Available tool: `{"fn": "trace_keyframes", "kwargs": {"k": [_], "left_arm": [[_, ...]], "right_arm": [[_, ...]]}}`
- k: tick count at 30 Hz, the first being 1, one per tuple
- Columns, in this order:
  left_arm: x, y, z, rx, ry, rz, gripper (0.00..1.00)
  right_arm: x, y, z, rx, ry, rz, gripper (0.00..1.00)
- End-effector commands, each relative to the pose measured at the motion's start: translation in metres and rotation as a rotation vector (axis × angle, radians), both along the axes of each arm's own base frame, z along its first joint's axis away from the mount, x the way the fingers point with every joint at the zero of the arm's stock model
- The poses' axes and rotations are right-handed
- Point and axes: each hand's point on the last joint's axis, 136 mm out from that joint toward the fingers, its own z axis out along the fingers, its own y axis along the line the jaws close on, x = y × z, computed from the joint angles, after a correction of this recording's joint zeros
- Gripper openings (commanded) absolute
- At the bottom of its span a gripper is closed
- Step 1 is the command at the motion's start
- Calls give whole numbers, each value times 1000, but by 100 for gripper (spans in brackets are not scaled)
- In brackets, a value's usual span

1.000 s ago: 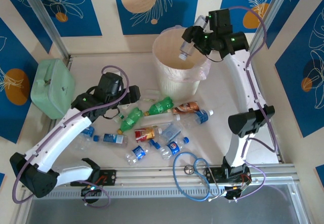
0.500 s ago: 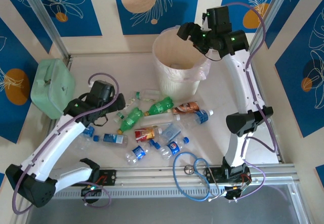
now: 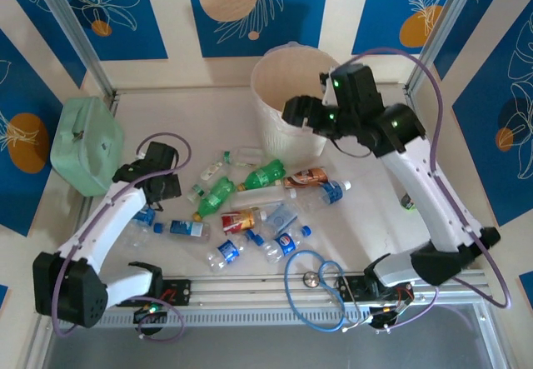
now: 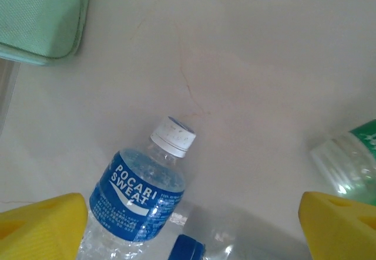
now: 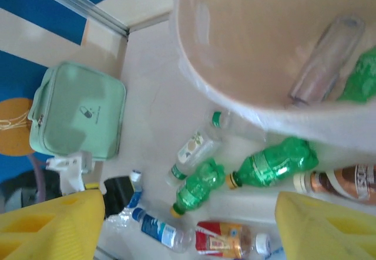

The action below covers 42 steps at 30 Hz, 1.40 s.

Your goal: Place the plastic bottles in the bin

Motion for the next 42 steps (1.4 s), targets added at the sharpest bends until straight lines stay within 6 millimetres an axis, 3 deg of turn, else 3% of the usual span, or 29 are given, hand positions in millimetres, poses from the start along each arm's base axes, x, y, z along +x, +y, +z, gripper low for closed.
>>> {"fn": "trace_keyframes", "kwargs": {"k": [1,6,11,23,31,42], "left_arm": [[7,14,-10,43,24,-7,87],[27,16,-19,-22,79,-26,78],[37,21,-36,-96,149,-27,75],[39,28,-83,-100,331,-12,63],[39,37,-86,-43,363,-8,59],[18,44,-83,0,402,5,58]], "right_arm": [[-11,-3,-18,10,28,-26,76],[-37,-4,-56,-5,108,-10,74],[-47,0,-73,-8,141,-3,74],[-49,-4,-80,-27,136,-27,73],[-49,-11,-87,-22,153,-47,73],[-48,-27,-89,-4,155,-86,73]]}}
